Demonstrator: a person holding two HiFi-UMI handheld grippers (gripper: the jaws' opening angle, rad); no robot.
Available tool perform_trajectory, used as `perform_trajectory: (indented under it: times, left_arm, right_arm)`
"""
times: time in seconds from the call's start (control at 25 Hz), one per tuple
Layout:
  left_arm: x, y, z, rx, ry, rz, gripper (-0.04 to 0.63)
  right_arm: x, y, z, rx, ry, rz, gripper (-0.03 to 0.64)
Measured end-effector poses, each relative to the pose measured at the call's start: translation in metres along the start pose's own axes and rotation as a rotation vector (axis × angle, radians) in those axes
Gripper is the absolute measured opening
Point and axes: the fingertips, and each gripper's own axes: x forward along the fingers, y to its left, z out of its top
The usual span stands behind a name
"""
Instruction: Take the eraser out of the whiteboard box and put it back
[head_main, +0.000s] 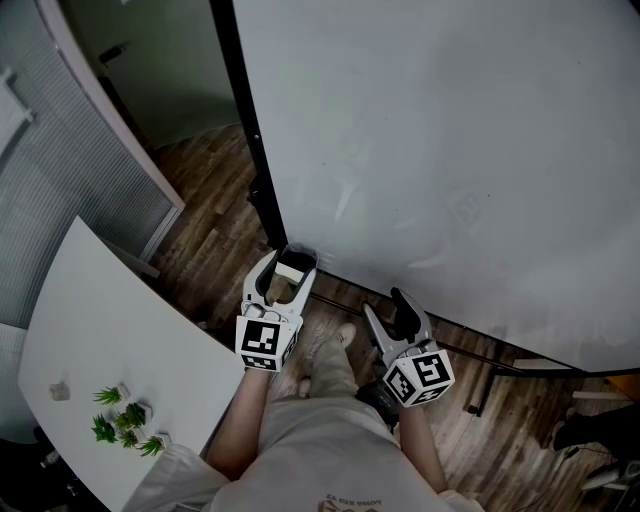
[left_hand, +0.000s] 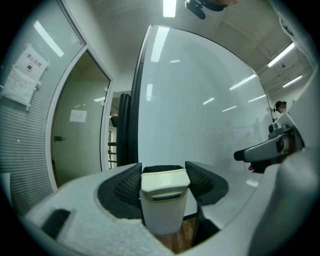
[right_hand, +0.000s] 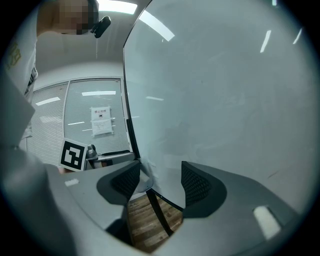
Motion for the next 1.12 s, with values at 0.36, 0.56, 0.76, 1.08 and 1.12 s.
perform_trajectory:
  times: [0.36, 0.56, 0.76, 1.08, 1.12]
  left_arm:
    - [0.007, 0.000, -0.008, -0.008, 0.026, -0.001, 0.267]
    - [0.008, 0.000, -0.010, -0.010, 0.033, 0.010, 0.268]
    - [0.009, 0.000, -0.013, -0.021, 0.035, 0.010, 0.268]
    - [0.011, 0.000, -0.016, -0.024, 0.041, 0.017, 0.268]
    - [0.011, 0.000, -0.016, -0.025, 0.042, 0.018, 0.268]
  right_arm:
    - [0.001, -0.004, 0.000, 0.006, 0.005, -0.004, 0.256]
    - [0.000, -0.006, -0.001, 0.004, 0.008, -0.004, 0.256]
    - [0.001, -0.008, -0.002, 0.009, 0.011, -0.002, 0.256]
    - [-0.001, -0.010, -0.004, 0.015, 0.013, -0.001, 0.256]
    - [-0.001, -0.011, -0.005, 0.016, 0.013, -0.002, 0.256]
